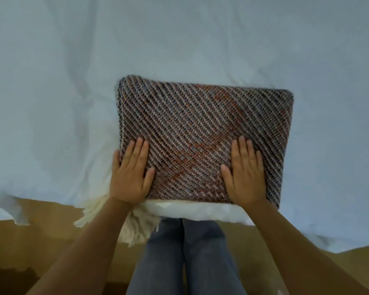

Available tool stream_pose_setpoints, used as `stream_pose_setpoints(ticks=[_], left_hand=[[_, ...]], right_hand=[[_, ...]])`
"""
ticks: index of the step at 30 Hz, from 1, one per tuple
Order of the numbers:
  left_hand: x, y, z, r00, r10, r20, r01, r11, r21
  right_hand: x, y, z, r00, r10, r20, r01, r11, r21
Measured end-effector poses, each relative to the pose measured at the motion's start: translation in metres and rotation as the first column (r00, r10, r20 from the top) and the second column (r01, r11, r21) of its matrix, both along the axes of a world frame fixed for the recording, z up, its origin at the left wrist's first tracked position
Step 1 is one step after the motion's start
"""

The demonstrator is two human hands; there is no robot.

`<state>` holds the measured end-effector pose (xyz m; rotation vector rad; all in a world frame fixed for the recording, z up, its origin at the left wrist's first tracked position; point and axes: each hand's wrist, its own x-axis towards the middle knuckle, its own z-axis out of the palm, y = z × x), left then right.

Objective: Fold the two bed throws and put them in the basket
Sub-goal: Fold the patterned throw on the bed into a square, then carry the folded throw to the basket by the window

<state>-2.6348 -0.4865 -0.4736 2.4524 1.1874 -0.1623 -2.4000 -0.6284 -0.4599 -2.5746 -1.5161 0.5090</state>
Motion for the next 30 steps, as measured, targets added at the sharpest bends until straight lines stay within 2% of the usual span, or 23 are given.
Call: stream_pose_setpoints(ticks=[4, 5, 6, 8, 10, 12, 15, 17, 18, 20, 21, 22, 25, 27, 30], left_hand=[[-0.005, 0.013, 0.013, 0.999, -0.024, 0.044, 0.028, 0.996, -0.081], [-0.002, 0.013, 0.017, 0.994, 0.066, 0.090, -0.056, 0.992, -0.116], [0.001, 0.014, 0.021, 0.962, 0.231, 0.148, -0.201, 0.960, -0.193], [0.011, 0.021, 0.027, 0.788, 0.573, 0.226, -0.449, 0.785, -0.426], [0.018, 0.036, 0.034, 0.647, 0.732, 0.212, -0.504, 0.620, -0.601], [0.023, 0.047, 0.041, 0.570, 0.797, 0.201, -0.495, 0.528, -0.690], [0.031, 0.048, 0.046, 0.533, 0.828, 0.176, -0.487, 0.470, -0.736], [0.038, 0.049, 0.051, 0.505, 0.856, 0.110, -0.459, 0.374, -0.806], [0.041, 0.051, 0.055, 0.486, 0.872, 0.051, -0.439, 0.295, -0.849], [0.045, 0.055, 0.068, 0.474, 0.877, -0.083, -0.410, 0.137, -0.902], [0.046, 0.054, 0.075, 0.486, 0.867, -0.113, -0.419, 0.117, -0.900], [0.048, 0.050, 0.082, 0.499, 0.860, -0.103, -0.440, 0.149, -0.886], [0.069, 0.022, 0.124, 0.582, 0.812, 0.056, -0.460, 0.384, -0.800], [0.089, -0.007, 0.159, 0.645, 0.754, 0.120, -0.428, 0.487, -0.762], [0.122, -0.055, 0.204, 0.733, 0.640, 0.231, -0.297, 0.606, -0.738]], right_hand=[[0.008, 0.001, 0.010, 0.953, -0.300, 0.054, 0.301, 0.953, -0.032], [0.011, 0.003, 0.014, 0.907, -0.419, 0.041, 0.420, 0.907, -0.030], [0.015, 0.007, 0.017, 0.842, -0.539, -0.018, 0.539, 0.842, -0.019], [0.025, 0.013, 0.023, 0.707, -0.680, -0.194, 0.692, 0.722, -0.006], [0.037, 0.015, 0.030, 0.636, -0.693, -0.339, 0.730, 0.683, -0.027], [0.049, 0.012, 0.038, 0.523, -0.669, -0.527, 0.744, 0.660, -0.099], [0.062, 0.009, 0.049, 0.313, -0.663, -0.680, 0.756, 0.608, -0.244], [0.067, 0.009, 0.058, 0.216, -0.659, -0.720, 0.736, 0.595, -0.324], [0.068, 0.009, 0.063, 0.182, -0.653, -0.735, 0.724, 0.595, -0.349], [0.065, 0.010, 0.075, 0.180, -0.633, -0.753, 0.708, 0.615, -0.348], [0.060, 0.008, 0.082, 0.212, -0.619, -0.756, 0.709, 0.630, -0.317], [0.054, 0.006, 0.092, 0.270, -0.604, -0.750, 0.711, 0.650, -0.268], [0.038, -0.013, 0.128, 0.451, -0.572, -0.685, 0.705, 0.700, -0.120], [0.035, -0.039, 0.151, 0.471, -0.564, -0.678, 0.731, 0.680, -0.058], [0.043, -0.094, 0.186, 0.392, -0.606, -0.692, 0.835, 0.551, -0.009]])
